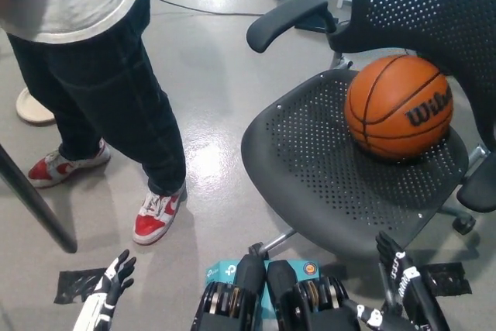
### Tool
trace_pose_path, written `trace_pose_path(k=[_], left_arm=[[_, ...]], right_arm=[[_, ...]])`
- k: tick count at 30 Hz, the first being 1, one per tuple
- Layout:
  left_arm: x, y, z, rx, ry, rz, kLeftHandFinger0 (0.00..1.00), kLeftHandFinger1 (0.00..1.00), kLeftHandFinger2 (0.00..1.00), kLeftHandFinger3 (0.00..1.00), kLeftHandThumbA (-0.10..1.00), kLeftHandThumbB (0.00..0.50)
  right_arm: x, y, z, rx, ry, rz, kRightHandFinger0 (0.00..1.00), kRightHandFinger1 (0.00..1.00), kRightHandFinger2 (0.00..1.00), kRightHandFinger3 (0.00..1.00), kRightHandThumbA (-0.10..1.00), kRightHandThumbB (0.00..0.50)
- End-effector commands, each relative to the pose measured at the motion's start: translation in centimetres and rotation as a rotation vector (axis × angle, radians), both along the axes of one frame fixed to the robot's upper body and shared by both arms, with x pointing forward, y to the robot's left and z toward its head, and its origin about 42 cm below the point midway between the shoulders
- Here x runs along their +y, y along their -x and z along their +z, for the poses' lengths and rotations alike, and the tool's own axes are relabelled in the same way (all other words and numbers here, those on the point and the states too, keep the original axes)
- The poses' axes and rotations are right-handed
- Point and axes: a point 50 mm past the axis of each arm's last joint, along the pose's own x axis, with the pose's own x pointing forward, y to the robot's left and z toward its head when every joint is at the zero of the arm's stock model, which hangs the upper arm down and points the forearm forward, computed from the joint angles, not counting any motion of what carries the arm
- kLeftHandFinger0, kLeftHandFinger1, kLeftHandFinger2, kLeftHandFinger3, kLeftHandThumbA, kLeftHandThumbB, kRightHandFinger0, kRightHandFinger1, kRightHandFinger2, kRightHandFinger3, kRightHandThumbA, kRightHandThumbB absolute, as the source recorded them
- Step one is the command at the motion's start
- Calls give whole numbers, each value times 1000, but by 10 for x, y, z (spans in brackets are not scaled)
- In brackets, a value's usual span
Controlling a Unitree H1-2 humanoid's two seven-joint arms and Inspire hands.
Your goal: The robot grabs the basketball from a person using both hands and then drops it on the black chair in the front
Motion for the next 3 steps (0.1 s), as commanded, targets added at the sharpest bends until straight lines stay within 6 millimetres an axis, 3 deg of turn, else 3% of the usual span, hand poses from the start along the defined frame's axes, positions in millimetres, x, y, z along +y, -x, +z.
trace_pose_path(k=[1, 3], left_arm=[[-1, -8, 12, -58, 2, -25, 1000, 1000, 1000, 1000, 1000, 307], [-2, -9, 12, -59, 1, -26, 1000, 1000, 1000, 1000, 1000, 309]], right_arm=[[0, -3, 11, -78, -15, 7, 1000, 1000, 1000, 1000, 1000, 288], [-1, -4, 12, -77, -16, 5, 1000, 1000, 1000, 1000, 1000, 281]])
